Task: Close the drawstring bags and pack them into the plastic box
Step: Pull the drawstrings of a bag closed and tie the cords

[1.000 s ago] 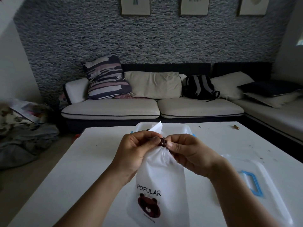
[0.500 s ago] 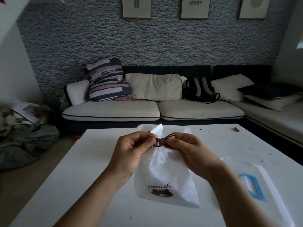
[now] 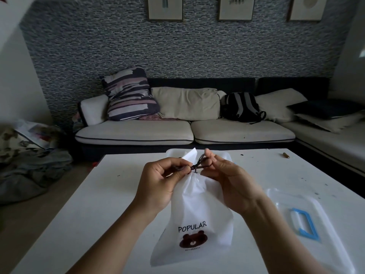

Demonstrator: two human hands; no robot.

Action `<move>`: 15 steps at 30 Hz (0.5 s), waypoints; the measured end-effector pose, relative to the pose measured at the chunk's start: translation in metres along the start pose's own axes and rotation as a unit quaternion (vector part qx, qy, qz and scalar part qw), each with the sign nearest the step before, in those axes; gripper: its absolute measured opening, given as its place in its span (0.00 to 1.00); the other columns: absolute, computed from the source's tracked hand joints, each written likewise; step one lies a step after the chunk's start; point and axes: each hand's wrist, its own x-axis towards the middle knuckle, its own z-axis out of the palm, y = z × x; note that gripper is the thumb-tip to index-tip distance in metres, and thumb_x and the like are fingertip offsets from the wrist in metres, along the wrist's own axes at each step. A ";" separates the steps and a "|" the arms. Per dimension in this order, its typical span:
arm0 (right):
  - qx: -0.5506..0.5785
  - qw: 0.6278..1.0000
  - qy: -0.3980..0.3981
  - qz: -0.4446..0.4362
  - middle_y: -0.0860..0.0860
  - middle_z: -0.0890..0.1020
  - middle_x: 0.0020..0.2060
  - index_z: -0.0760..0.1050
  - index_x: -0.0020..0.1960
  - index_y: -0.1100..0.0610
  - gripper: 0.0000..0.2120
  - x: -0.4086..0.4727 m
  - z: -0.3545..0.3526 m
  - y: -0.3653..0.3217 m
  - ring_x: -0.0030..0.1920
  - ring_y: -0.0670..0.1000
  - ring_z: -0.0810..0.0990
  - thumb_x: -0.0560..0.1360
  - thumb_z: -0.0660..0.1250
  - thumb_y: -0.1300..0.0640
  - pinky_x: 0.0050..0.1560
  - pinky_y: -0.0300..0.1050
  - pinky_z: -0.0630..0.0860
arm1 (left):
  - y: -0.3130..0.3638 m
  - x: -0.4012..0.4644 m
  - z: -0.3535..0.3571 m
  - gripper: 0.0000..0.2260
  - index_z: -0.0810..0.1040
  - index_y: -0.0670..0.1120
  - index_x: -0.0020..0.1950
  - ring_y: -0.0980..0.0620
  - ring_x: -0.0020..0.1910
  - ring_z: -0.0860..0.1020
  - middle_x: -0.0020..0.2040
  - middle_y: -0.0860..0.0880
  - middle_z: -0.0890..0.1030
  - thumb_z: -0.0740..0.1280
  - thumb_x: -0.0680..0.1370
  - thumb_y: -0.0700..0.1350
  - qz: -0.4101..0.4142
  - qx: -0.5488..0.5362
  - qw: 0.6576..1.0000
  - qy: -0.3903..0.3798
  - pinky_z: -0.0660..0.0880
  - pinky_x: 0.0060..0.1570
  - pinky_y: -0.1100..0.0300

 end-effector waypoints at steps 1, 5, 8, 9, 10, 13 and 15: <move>0.005 1.000 0.000 0.013 0.47 0.73 0.36 0.79 0.55 0.56 0.10 -0.001 0.000 -0.002 0.30 0.43 0.66 0.75 0.68 0.60 0.38 0.32 0.66 | 0.000 0.000 0.000 0.07 0.86 0.46 0.43 0.51 0.43 0.84 0.42 0.47 0.87 0.73 0.73 0.33 0.004 0.005 1.000 0.000 0.79 0.48 0.63; -0.183 0.982 0.006 0.039 0.49 0.77 0.35 0.81 0.62 0.58 0.16 -0.009 0.005 -0.011 0.36 0.46 0.76 0.77 0.67 0.53 0.38 0.33 0.73 | -0.001 -0.001 -0.002 0.08 0.86 0.46 0.43 0.49 0.44 0.84 0.42 0.47 0.87 0.73 0.73 0.33 0.028 0.041 0.999 -0.014 0.80 0.49 0.61; -0.287 0.954 -0.056 0.061 0.58 0.85 0.47 0.80 0.60 0.64 0.16 -0.010 0.008 -0.010 0.48 0.53 0.84 0.79 0.66 0.54 0.46 0.41 0.79 | -0.001 -0.003 -0.002 0.08 0.87 0.45 0.44 0.50 0.44 0.85 0.41 0.47 0.86 0.73 0.74 0.33 0.041 0.058 0.996 -0.047 0.80 0.49 0.61; -0.315 0.946 -0.044 0.064 0.58 0.85 0.46 0.82 0.56 0.64 0.16 -0.010 0.009 -0.009 0.46 0.53 0.83 0.76 0.68 0.53 0.45 0.42 0.78 | -0.001 -0.004 -0.002 0.08 0.87 0.46 0.43 0.52 0.44 0.85 0.41 0.48 0.86 0.72 0.74 0.33 0.044 0.066 0.996 -0.052 0.79 0.47 0.63; -0.338 0.939 -0.027 0.062 0.55 0.84 0.40 0.83 0.51 0.63 0.14 -0.009 0.009 -0.008 0.41 0.51 0.82 0.74 0.70 0.52 0.41 0.41 0.77 | 0.000 -0.004 -0.002 0.10 0.86 0.47 0.43 0.53 0.43 0.84 0.41 0.49 0.86 0.72 0.74 0.32 0.048 0.074 0.995 -0.055 0.78 0.46 0.66; -0.383 0.923 0.015 0.036 0.48 0.74 0.28 0.80 0.41 0.60 0.12 -0.006 0.008 -0.008 0.28 0.45 0.68 0.70 0.74 0.50 0.30 0.35 0.67 | -0.001 -0.002 -0.002 0.12 0.86 0.49 0.43 0.54 0.43 0.84 0.40 0.50 0.87 0.72 0.74 0.31 0.052 0.091 0.993 -0.055 0.77 0.45 0.67; -0.409 0.912 0.035 -0.003 0.49 0.73 0.28 0.80 0.39 0.58 0.11 -0.004 0.005 -0.008 0.28 0.46 0.66 0.69 0.76 0.51 0.29 0.35 0.65 | -0.002 -0.002 -0.002 0.12 0.87 0.50 0.42 0.54 0.43 0.85 0.40 0.50 0.87 0.72 0.75 0.33 0.041 0.090 0.994 -0.051 0.77 0.45 0.67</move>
